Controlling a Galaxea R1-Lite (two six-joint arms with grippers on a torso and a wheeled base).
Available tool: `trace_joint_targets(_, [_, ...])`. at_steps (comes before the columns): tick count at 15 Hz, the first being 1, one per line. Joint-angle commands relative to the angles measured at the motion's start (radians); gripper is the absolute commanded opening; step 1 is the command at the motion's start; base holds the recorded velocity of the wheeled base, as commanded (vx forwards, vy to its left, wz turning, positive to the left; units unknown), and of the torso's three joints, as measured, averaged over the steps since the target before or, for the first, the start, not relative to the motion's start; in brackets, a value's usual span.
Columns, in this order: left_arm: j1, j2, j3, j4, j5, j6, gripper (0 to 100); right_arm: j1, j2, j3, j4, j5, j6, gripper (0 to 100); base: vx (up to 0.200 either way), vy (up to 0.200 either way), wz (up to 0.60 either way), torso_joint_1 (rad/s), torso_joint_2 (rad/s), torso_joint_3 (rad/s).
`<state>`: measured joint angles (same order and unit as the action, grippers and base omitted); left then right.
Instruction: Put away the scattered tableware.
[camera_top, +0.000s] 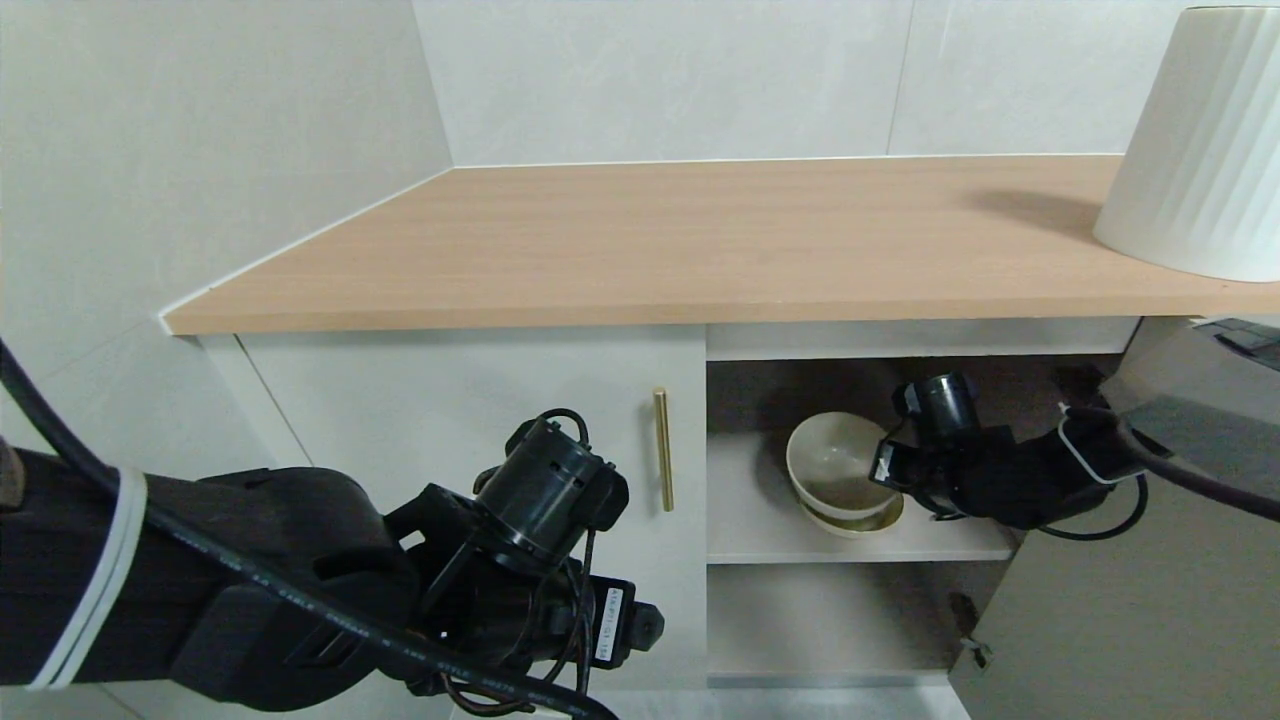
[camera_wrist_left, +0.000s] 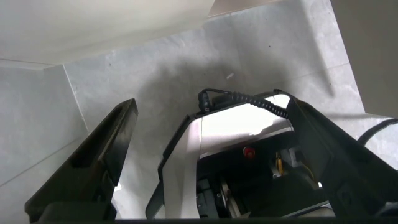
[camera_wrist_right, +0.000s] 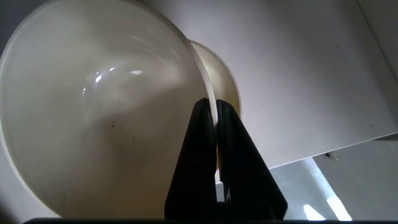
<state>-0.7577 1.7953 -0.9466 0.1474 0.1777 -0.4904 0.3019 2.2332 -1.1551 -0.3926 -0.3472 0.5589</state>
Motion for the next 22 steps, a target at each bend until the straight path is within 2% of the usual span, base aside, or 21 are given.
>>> trace_joint_targets(1, [0.0, 0.001, 0.0, 0.0, 0.0, 0.0, 100, -0.009, 0.014, -0.003, 0.0, -0.001, -0.001, 0, 0.0, 0.0, 0.0, 0.0, 0.0, 0.0])
trace_joint_targets(13, [0.001, 0.001, 0.0, 0.0, 0.0, 0.0, 100, -0.015, 0.037, -0.015, 0.0, -0.007, -0.001, 0, 0.0, 0.0, 0.0, 0.0, 0.0, 0.0])
trace_joint_targets(14, [0.001, 0.001, 0.0, 0.0, 0.0, 0.0, 100, -0.015, 0.039, -0.017, 0.0, -0.007, -0.001, 100, 0.0, 0.0, 0.0, 0.0, 0.0, 0.0])
trace_joint_targets(19, [0.003, -0.001, 0.0, 0.0, 0.008, 0.0, 100, -0.015, 0.028, -0.012, 0.0, -0.006, -0.001, 100, 0.0, 0.0, 0.0, 0.0, 0.0, 0.0])
trace_joint_targets(22, [0.023, -0.037, 0.003, 0.0, 0.023, 0.0, 100, -0.003, -0.038, 0.028, 0.011, -0.006, -0.001, 100, 0.0, 0.0, 0.0, 0.0, 0.0, 0.0])
